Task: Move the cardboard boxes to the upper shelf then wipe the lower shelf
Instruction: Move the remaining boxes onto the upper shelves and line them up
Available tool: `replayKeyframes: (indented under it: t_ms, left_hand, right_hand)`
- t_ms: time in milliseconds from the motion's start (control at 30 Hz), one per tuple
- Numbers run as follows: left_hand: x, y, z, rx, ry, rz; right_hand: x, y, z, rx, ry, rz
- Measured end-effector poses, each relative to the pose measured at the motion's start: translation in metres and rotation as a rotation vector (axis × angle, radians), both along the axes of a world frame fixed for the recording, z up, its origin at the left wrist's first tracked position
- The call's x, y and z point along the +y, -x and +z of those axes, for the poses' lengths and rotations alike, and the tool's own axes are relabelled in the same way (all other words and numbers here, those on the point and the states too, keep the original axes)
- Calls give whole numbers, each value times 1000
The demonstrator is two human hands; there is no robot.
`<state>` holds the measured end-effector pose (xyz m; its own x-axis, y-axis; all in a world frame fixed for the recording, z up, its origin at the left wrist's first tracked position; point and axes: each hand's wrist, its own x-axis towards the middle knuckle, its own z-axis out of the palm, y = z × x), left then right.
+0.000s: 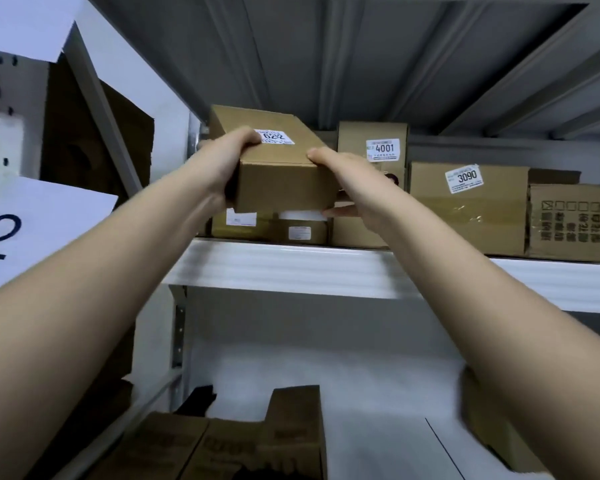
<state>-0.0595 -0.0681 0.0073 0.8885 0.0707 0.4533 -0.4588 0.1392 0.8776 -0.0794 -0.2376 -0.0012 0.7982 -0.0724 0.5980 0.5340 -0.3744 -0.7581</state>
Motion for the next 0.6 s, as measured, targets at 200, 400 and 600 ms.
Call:
replayKeyframes:
  t_ms: [200,400,600]
  left_hand:
    - [28,-56,20,0,-177,104]
    - [42,-106,30,2,-221,251]
    - [53,-141,49,26,-447,463]
  right_hand:
    - [40,-62,17,217,185,-14]
    - [70,-110,30,269,174,-41]
    - [90,-143,35,326,141,-64]
